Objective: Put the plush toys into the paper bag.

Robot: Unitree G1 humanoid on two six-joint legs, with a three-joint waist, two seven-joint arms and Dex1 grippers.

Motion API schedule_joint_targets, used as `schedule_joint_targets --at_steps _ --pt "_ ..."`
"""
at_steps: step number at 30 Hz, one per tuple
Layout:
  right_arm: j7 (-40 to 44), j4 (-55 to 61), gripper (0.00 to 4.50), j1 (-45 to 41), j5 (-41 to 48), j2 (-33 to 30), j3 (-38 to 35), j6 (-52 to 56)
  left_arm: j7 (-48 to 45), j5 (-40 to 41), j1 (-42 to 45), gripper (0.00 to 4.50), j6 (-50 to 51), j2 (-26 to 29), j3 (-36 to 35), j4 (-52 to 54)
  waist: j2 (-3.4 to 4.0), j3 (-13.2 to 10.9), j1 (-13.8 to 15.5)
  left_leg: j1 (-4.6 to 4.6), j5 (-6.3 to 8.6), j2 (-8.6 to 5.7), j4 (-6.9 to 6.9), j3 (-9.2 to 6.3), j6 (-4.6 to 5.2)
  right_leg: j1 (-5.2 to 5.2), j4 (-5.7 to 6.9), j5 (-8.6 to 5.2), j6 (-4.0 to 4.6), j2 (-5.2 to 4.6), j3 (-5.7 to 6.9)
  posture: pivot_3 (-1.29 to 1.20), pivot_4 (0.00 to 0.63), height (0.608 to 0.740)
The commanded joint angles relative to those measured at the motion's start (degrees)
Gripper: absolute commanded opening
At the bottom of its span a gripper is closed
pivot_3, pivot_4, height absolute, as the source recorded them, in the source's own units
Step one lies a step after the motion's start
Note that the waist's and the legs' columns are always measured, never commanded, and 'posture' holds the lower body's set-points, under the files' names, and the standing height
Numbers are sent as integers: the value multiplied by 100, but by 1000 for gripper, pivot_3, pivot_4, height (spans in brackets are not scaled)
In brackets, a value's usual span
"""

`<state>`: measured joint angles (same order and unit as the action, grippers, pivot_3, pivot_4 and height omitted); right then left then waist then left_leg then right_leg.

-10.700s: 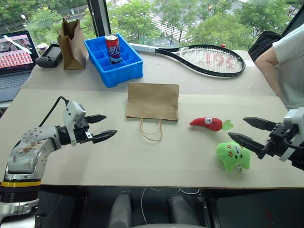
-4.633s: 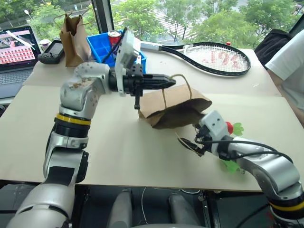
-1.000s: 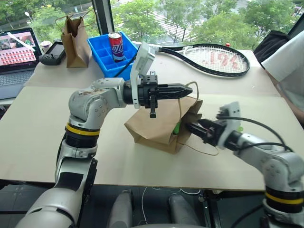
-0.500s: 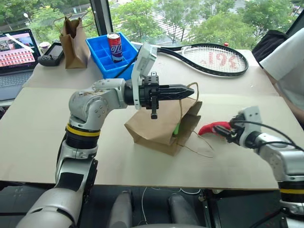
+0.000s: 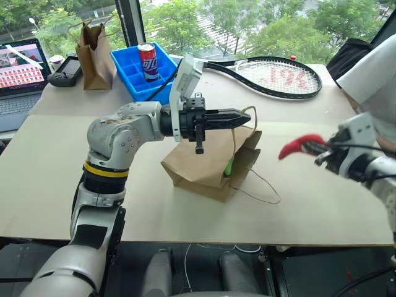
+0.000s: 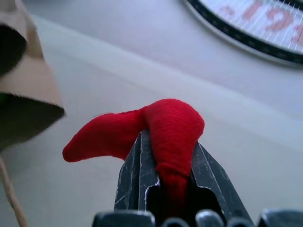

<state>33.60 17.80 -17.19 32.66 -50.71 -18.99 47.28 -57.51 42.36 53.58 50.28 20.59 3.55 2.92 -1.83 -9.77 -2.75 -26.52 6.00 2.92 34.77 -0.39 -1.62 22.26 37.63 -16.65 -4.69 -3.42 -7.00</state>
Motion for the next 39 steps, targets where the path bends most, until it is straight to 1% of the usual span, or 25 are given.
schedule_joint_targets --at_steps 1,3,5,10,16,19,21,22,23,31,32,39 --pt "-39 867 54 -211 507 -4 228 685 -27 72 134 0 -72 -20 -48 144 0 0 11 0 0 0 0 0 0 -1 -1 0 0 0 1 0 150 740" --pt "-138 1103 54 -302 583 111 542 910 -29 67 143 0 -83 -27 -43 138 0 0 17 -1 0 -1 2 0 0 -2 -3 0 0 -2 0 0 150 740" --pt "-282 1206 54 -400 596 361 905 1065 -31 59 158 0 -94 -35 -38 129 0 0 24 -3 0 -1 3 0 0 -2 -5 0 1 -2 0 0 150 740" --pt "-467 1135 53 -632 471 946 1568 1082 -18 53 174 0 -90 -34 -48 135 0 0 31 -10 0 -2 4 0 0 2 -5 0 1 -3 1 0 150 740" --pt "-358 530 52 -945 -90 1489 2267 441 7 78 149 0 -62 -55 -45 181 -1 0 28 -11 0 -1 3 0 0 5 -3 1 2 -2 2 0 150 740" --pt "-282 267 51 -1041 -179 1879 2398 112 11 67 150 0 -75 -55 -49 166 -1 -1 29 -11 0 -1 3 0 0 5 -4 1 2 -2 4 0 150 740" --pt "-254 170 1052 -1049 -191 2076 2397 14 20 66 142 0 -77 -45 -62 175 -1 -1 28 -12 0 -1 3 0 0 5 -3 1 1 -2 3 0 150 740" --pt "-254 135 1248 -1035 -172 2162 2369 -17 25 68 134 0 -75 -38 -69 184 -1 -1 28 -12 0 -1 2 0 0 5 -2 1 1 -2 4 0 150 740" --pt "-237 139 1691 -1014 -168 2195 2359 -16 31 68 121 0 -75 -26 -78 196 -1 -1 29 -12 0 -1 2 -1 0 5 -3 1 2 -1 4 0 150 740" --pt "-185 348 4370 -770 138 2283 1976 202 58 66 70 0 -107 10 -91 211 -1 -1 36 -14 0 -1 3 -1 0 5 -2 1 2 -2 5 0 150 740" --pt "-195 354 4455 -723 154 2247 1900 208 56 56 70 0 -123 6 -90 196 -1 -1 34 -14 0 -1 3 -1 0 5 -2 1 2 -2 5 0 150 740" --pt "-120 461 4455 -513 302 1965 1545 305 66 2 78 0 -215 -13 -97 112 -1 -1 33 -13 0 -1 2 -1 0 5 -2 1 2 -2 5 0 150 740"
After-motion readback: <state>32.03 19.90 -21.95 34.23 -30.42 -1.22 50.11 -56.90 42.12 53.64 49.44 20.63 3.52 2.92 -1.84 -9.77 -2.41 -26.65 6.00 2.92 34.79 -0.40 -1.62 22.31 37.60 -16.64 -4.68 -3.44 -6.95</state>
